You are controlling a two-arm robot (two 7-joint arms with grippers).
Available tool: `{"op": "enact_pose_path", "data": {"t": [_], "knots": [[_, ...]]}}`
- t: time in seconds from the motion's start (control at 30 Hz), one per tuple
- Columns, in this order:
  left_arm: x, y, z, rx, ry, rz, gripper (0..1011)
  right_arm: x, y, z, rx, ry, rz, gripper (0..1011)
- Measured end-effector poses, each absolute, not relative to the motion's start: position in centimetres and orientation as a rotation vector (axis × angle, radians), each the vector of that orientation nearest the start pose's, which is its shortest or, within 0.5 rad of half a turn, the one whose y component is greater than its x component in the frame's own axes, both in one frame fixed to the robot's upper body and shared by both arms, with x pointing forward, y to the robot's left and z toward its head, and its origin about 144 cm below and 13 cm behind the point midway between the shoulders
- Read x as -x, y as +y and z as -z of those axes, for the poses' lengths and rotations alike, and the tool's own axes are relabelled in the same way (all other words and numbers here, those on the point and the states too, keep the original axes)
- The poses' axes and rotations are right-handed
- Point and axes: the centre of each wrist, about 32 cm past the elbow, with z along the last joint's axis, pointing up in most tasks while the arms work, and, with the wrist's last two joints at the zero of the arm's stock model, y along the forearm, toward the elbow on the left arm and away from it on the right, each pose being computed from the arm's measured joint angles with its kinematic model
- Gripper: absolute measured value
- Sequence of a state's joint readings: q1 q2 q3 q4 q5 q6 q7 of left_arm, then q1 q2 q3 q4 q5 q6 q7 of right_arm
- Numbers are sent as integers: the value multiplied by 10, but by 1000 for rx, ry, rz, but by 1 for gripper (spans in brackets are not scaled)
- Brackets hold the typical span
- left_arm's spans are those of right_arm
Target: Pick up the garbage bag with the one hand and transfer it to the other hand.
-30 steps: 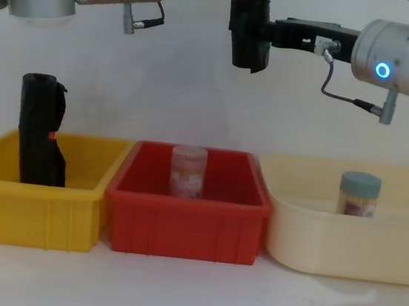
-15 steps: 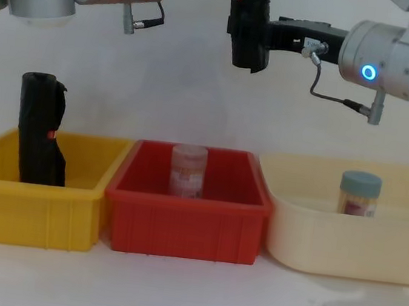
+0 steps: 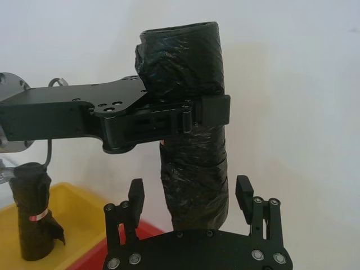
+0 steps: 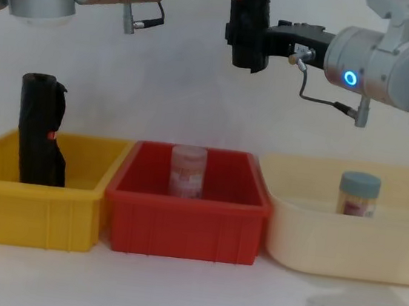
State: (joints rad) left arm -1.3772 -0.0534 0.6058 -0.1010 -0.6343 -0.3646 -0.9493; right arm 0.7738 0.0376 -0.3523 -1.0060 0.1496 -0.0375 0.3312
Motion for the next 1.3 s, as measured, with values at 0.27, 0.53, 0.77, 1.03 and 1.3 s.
{"op": "enact_pose_path", "data": {"t": [0.27,0.53,0.77,1.03,1.3], "knots": [[-730,176,-1355,136,-224,-518,369,-650,-144,-1283,-39,-254,983,1001],[-730,176,-1355,136,-224,-518,369,-654,-139,-1285,-31,-265,987,1001],[-730,176,-1355,136,-224,-518,369,-658,-135,-1287,-27,-269,987,1001],[-730,176,-1355,136,-224,-518,369,-663,-132,-1289,-24,-268,988,1001],[-730,176,-1355,136,-224,-518,369,-667,-130,-1291,-26,-263,991,1001]]}}
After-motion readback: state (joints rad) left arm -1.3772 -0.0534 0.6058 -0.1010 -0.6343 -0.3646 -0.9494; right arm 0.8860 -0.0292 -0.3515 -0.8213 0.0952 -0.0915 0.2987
